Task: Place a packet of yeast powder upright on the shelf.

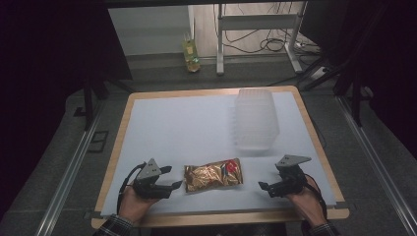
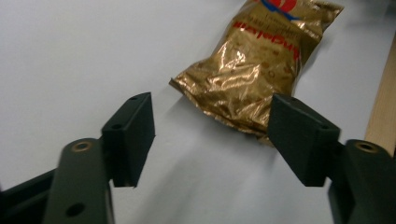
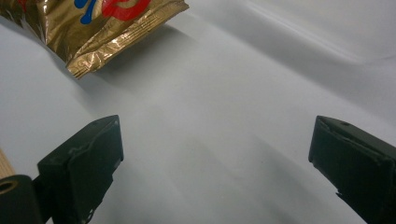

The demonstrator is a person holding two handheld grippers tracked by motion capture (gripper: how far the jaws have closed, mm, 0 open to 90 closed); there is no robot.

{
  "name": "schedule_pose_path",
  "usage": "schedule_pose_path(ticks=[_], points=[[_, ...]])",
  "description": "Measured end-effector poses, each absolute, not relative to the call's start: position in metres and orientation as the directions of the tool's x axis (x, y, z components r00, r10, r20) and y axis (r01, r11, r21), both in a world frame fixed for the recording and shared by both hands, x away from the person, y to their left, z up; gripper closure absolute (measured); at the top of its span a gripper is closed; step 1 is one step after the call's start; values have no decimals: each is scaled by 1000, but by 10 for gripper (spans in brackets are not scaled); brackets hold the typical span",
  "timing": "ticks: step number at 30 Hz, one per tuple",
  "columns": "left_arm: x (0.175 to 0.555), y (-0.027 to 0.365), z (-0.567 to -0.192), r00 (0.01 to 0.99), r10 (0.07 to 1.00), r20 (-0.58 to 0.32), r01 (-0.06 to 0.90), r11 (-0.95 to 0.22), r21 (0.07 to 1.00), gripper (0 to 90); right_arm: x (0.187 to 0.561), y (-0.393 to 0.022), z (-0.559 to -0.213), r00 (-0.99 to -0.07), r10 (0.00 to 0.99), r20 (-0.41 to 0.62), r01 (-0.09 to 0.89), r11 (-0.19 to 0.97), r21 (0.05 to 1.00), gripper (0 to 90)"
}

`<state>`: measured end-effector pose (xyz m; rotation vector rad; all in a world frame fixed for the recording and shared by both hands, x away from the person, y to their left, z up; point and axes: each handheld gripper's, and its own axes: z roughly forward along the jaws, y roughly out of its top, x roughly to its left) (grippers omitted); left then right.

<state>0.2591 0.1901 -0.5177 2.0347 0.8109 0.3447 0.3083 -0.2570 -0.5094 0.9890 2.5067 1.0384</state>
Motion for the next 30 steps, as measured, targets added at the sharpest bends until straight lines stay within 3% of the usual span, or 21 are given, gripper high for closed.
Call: schedule_pose_path(ticks=[11, 25, 30], points=[[260, 183, -510, 769, 633, -94, 389, -345, 854, 527, 308, -256, -508, -739, 674, 10, 482, 518, 707, 31], [271, 153, -509, 787, 614, -61, 361, -377, 853, 864, 307, -253, -509, -747, 665, 15, 477, 519, 709, 31], [275, 141, -517, 798, 600, -60, 366, -403, 839, 895, 308, -252, -509, -748, 663, 24, 477, 512, 714, 31]])
